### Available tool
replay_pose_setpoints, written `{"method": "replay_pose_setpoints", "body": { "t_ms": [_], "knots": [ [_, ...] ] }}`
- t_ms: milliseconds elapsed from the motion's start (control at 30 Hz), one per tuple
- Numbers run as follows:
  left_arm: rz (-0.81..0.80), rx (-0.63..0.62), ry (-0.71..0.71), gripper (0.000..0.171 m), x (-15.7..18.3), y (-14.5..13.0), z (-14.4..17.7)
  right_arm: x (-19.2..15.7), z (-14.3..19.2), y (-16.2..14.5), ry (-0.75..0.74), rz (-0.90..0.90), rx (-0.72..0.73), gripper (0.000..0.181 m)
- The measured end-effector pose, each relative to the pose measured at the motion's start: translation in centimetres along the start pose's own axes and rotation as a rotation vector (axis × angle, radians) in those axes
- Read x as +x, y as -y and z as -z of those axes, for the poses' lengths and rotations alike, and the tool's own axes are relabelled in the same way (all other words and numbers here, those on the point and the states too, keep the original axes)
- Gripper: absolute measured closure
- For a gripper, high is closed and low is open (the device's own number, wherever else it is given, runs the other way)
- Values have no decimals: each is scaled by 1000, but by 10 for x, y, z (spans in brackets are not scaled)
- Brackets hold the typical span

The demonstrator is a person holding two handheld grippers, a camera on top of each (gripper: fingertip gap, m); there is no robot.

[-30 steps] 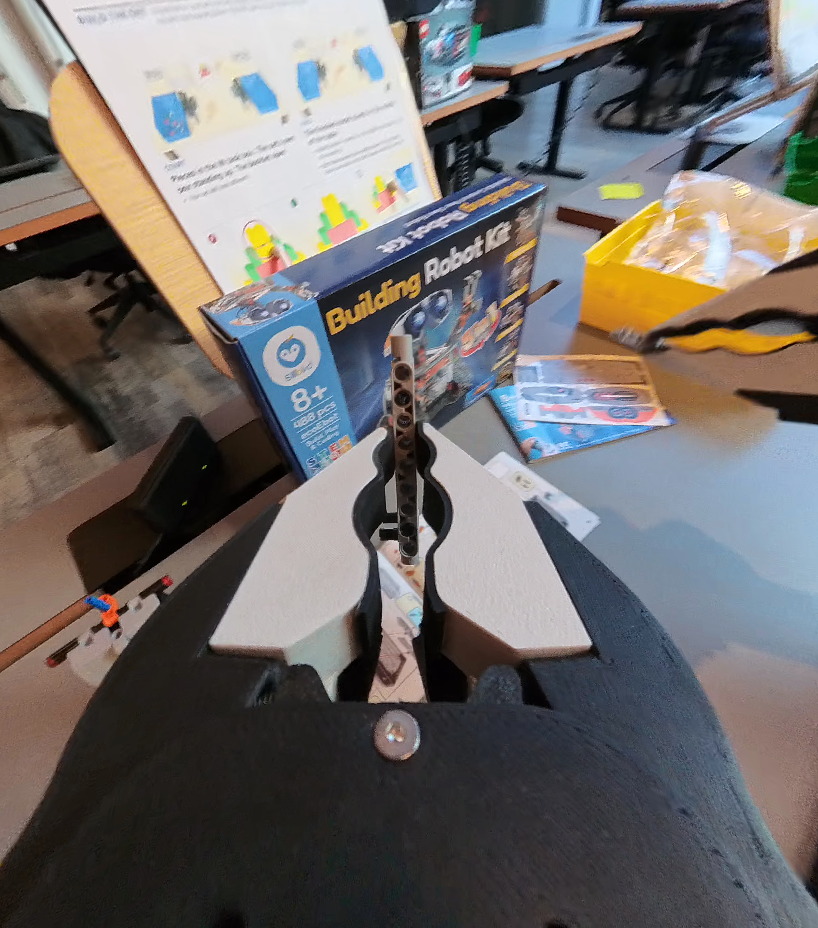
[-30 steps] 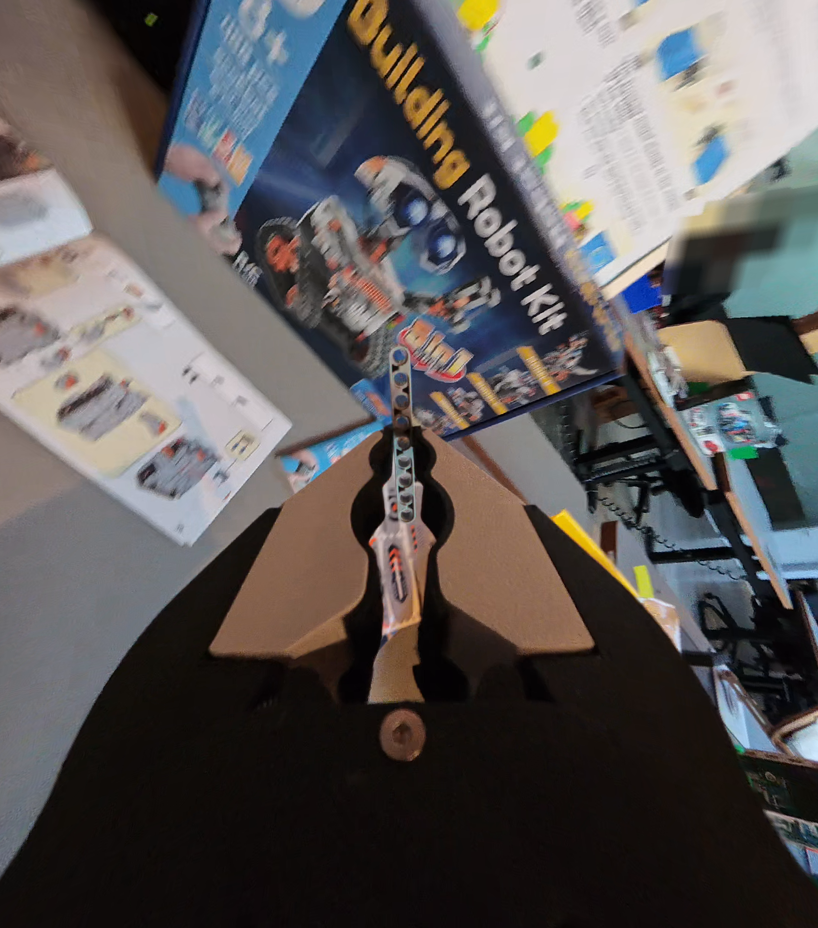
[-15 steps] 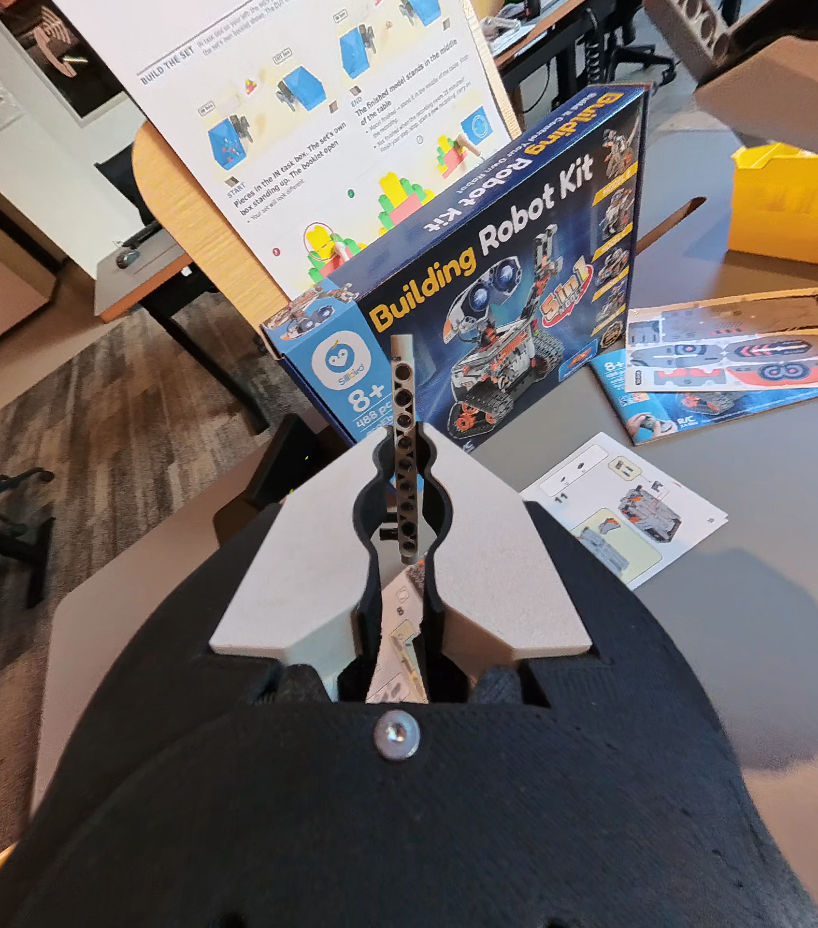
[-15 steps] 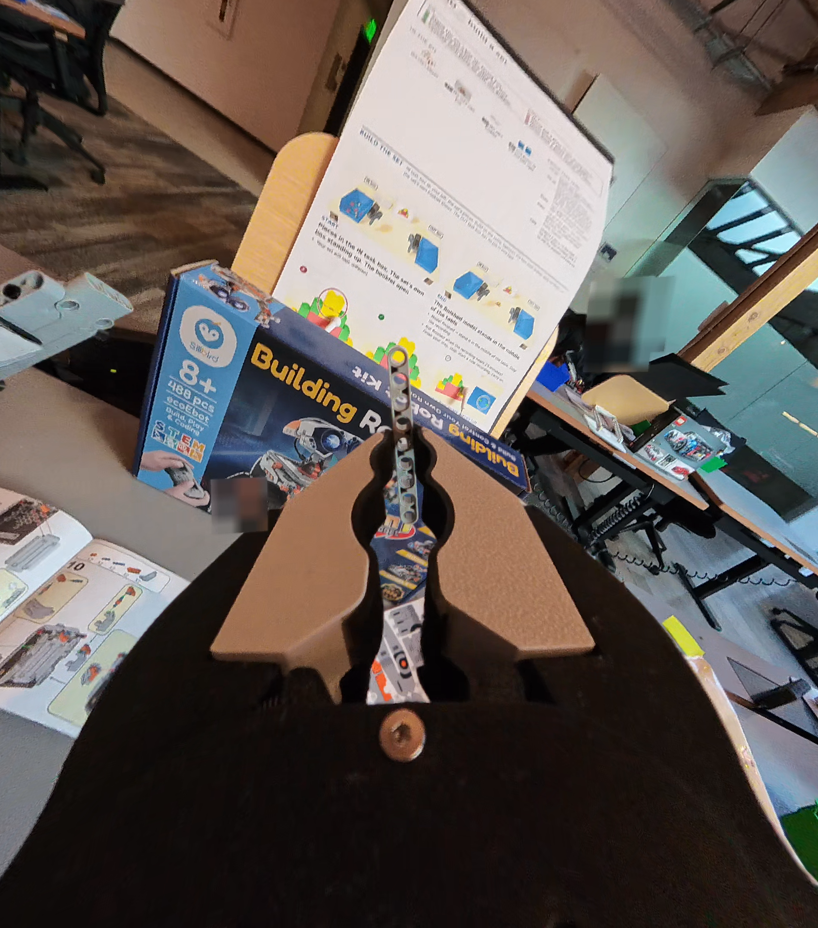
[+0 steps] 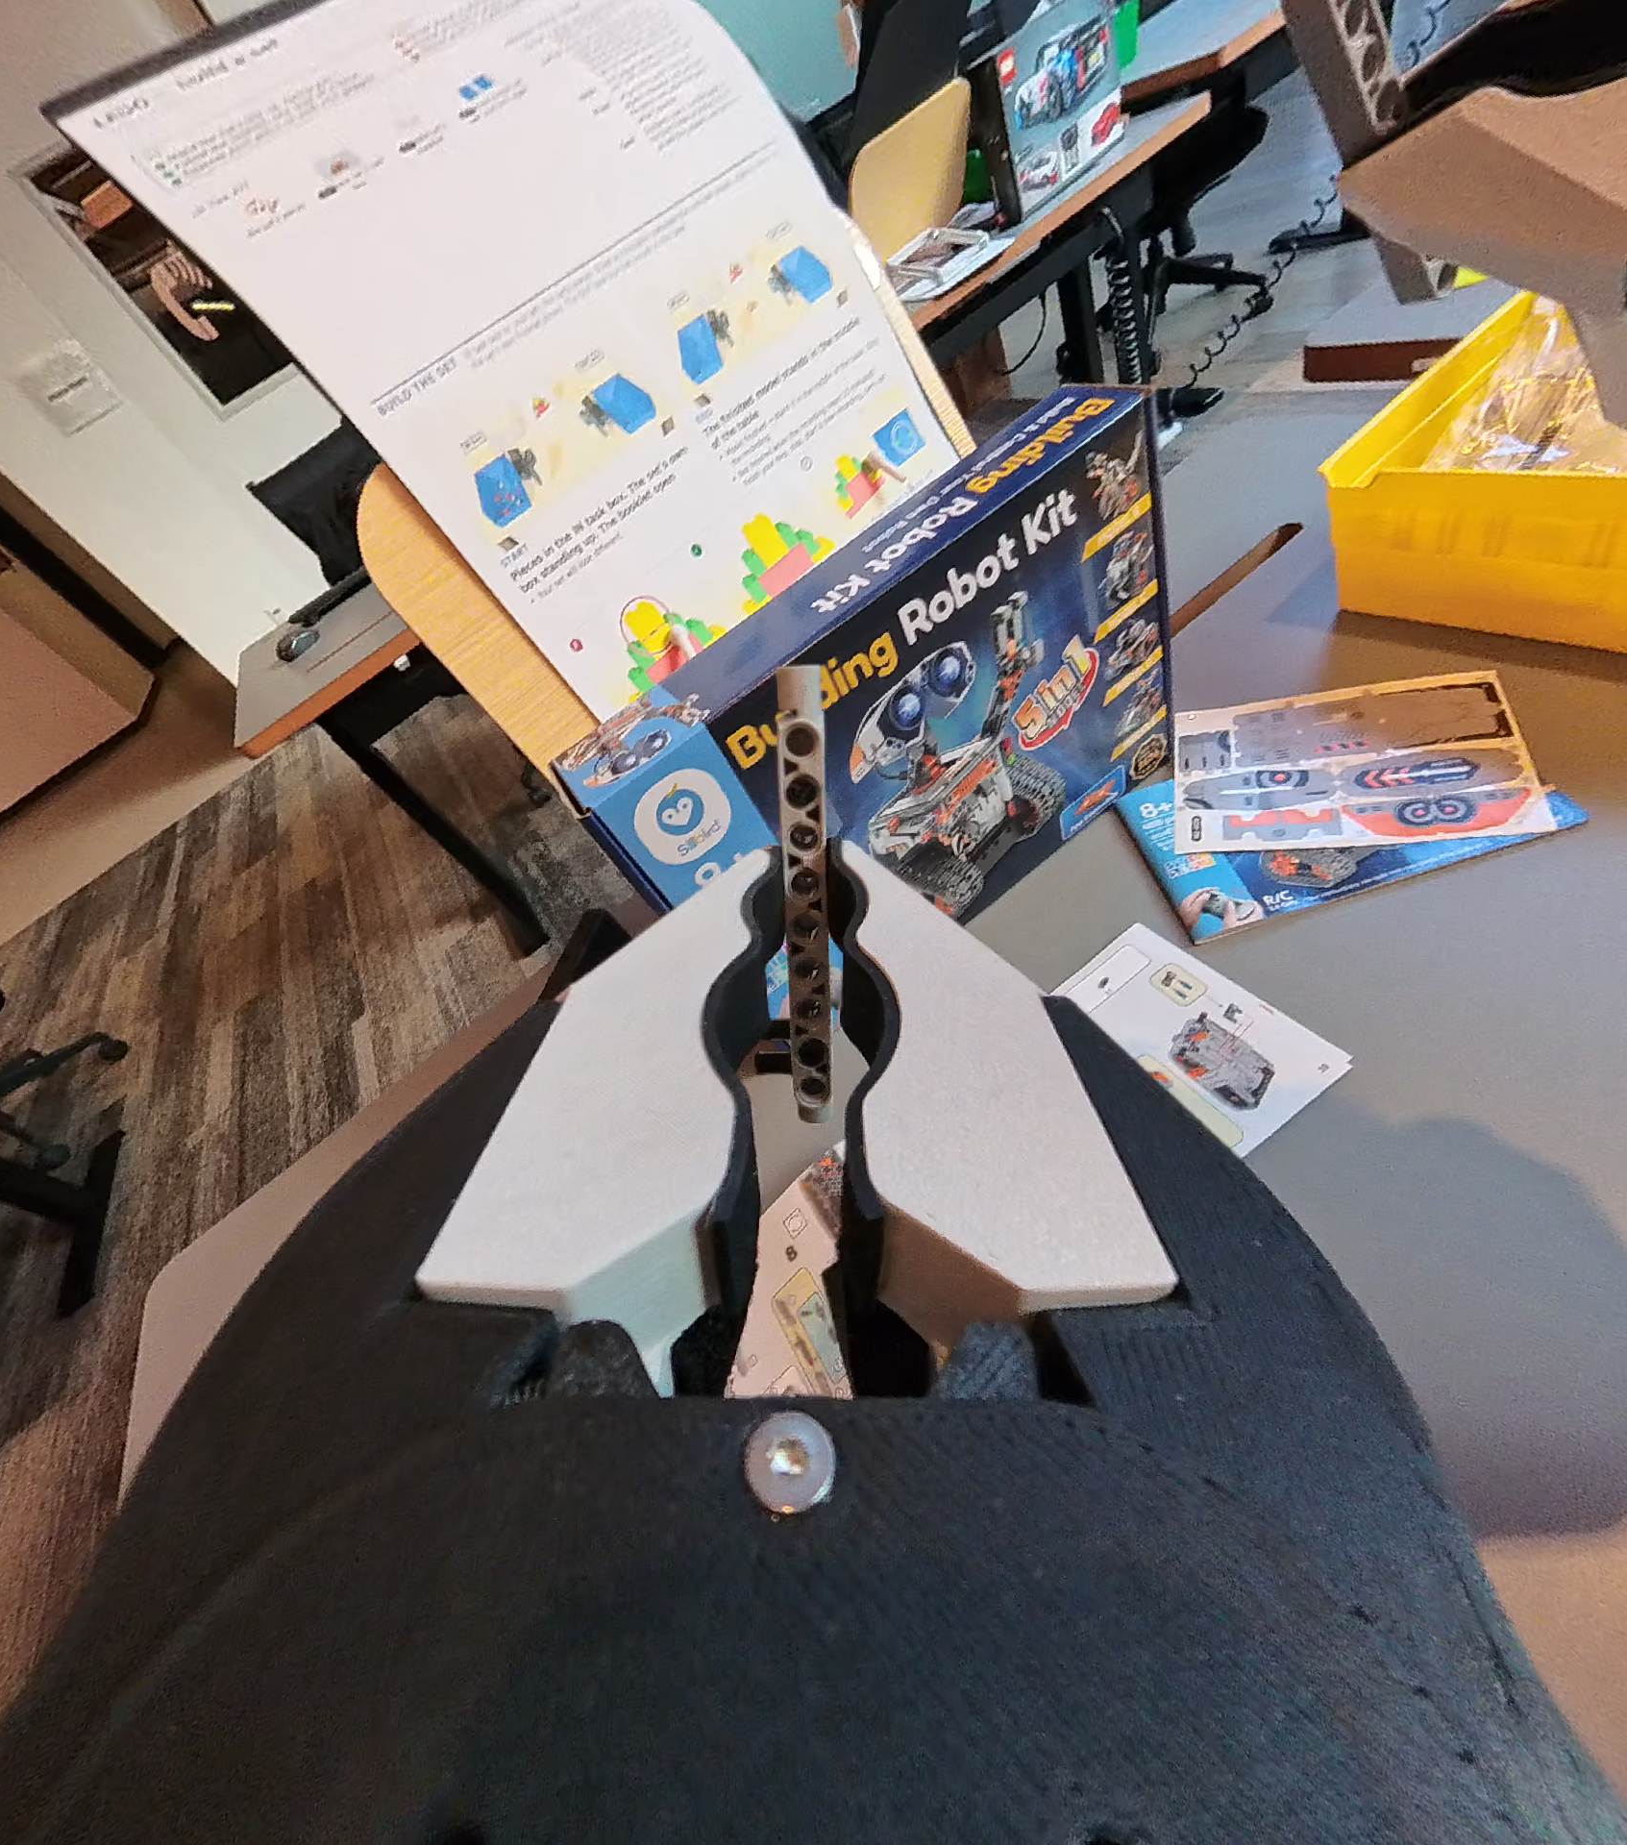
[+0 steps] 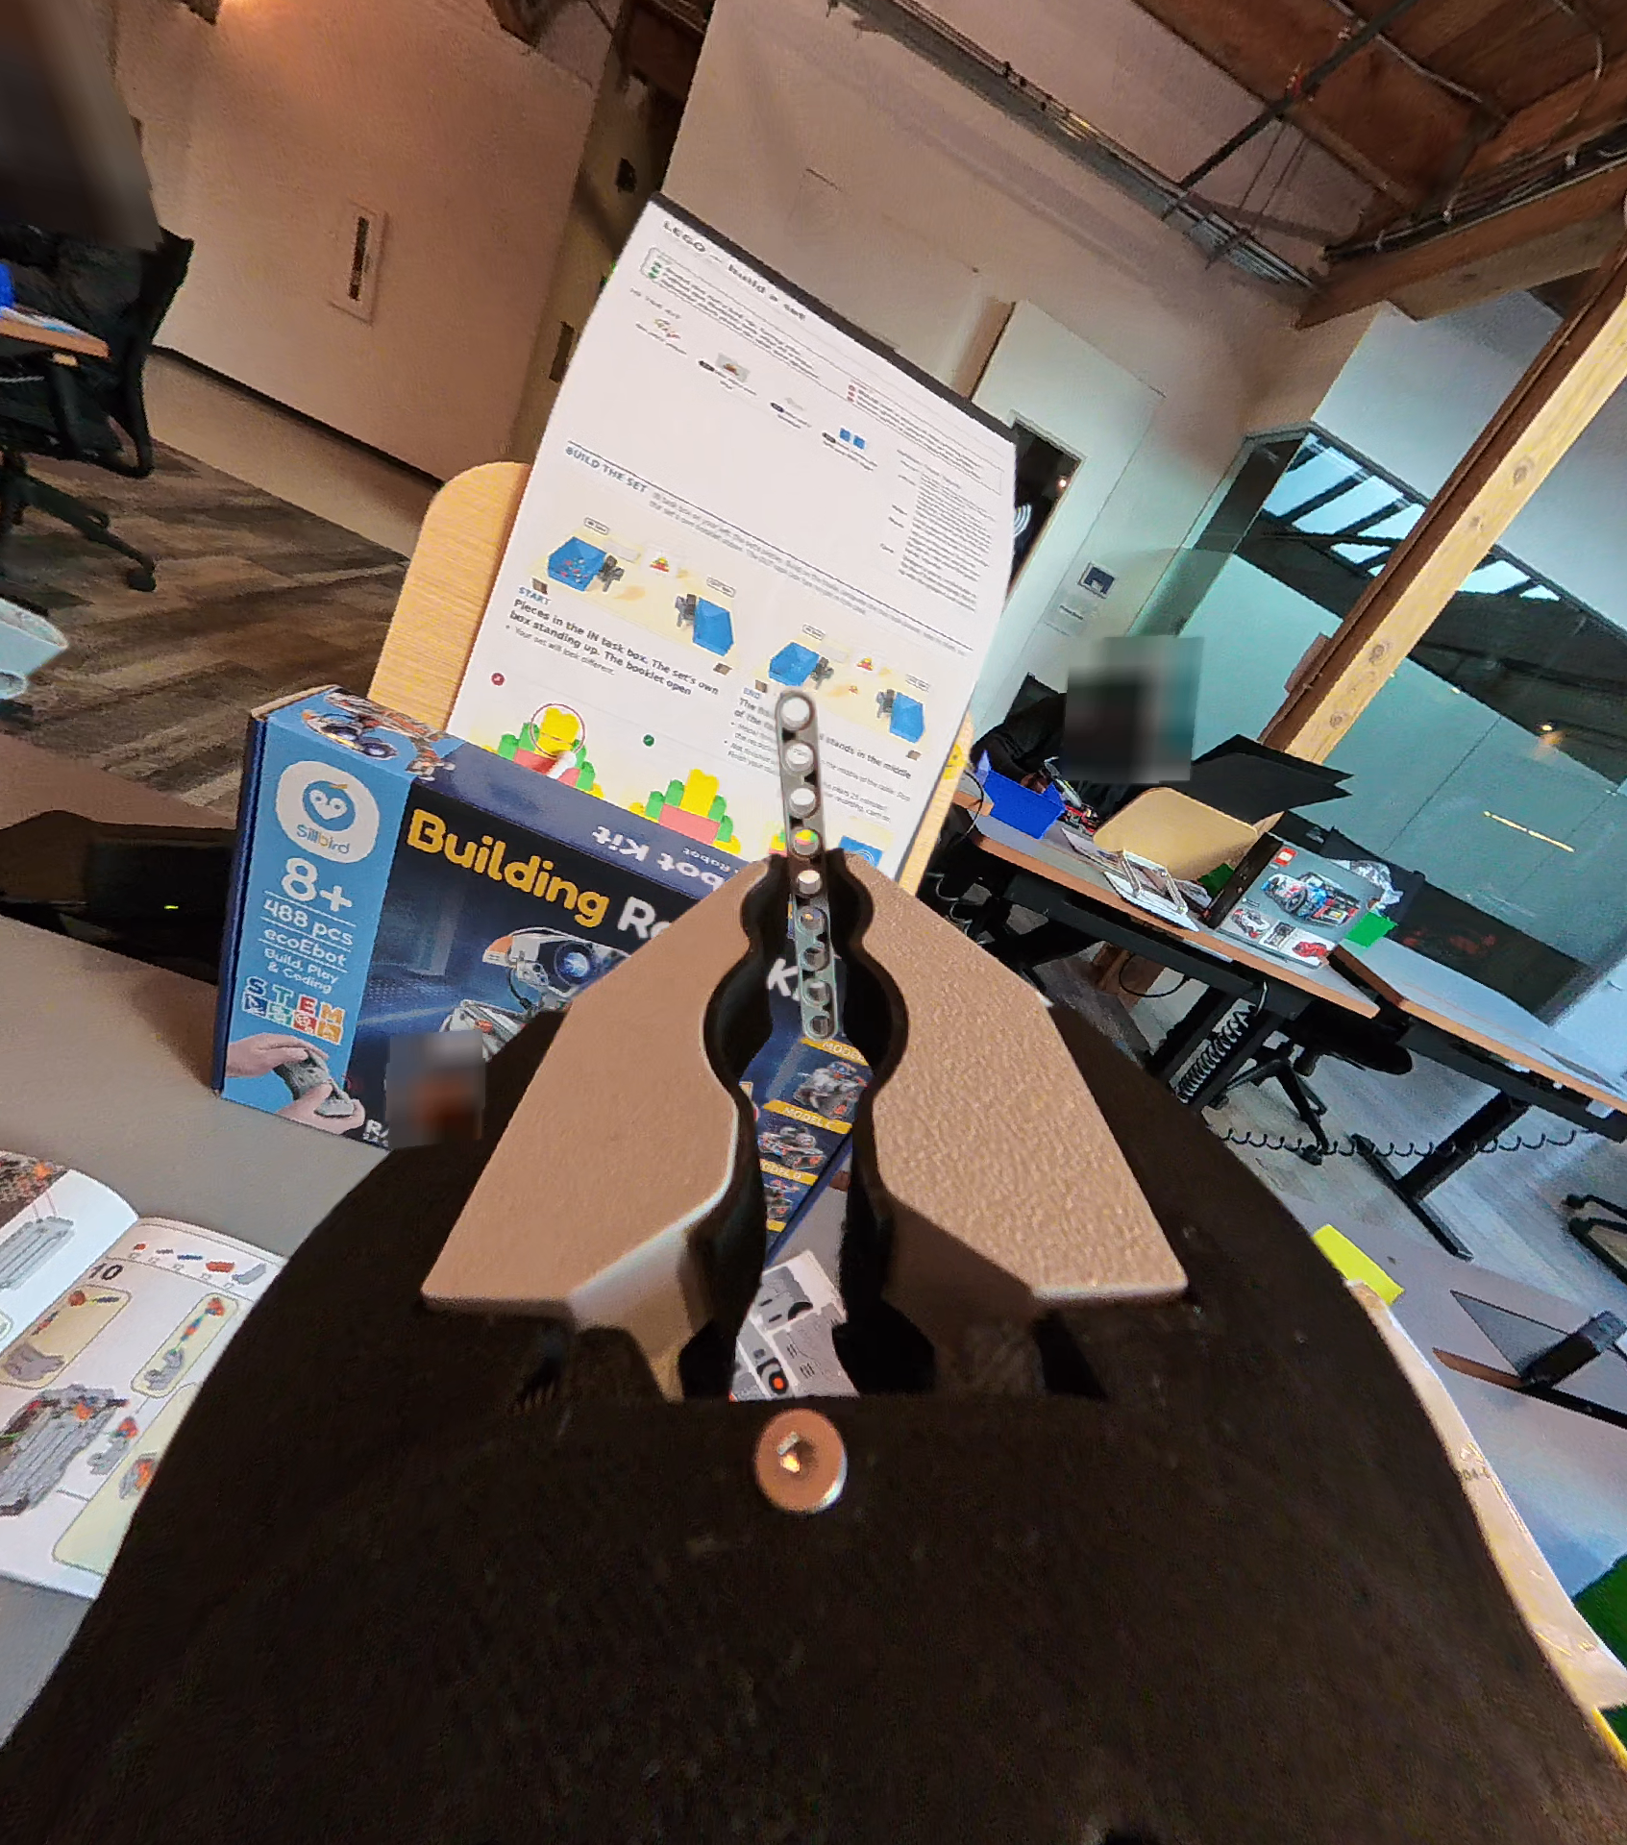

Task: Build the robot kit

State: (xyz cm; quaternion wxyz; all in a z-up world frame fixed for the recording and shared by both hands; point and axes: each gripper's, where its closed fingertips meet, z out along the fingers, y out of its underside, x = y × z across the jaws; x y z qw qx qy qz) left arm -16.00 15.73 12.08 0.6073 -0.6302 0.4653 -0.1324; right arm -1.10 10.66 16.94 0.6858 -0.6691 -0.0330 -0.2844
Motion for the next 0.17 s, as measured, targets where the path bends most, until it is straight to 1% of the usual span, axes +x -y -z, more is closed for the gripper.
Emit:
{"method": "replay_pose_setpoints", "body": {
  "t_ms": [167],
  "knots": [
    [-25, 16, -5, 167, 7, 6, 1, 16, 1, -3, -35, -17, -8, 175]
  ]
}}
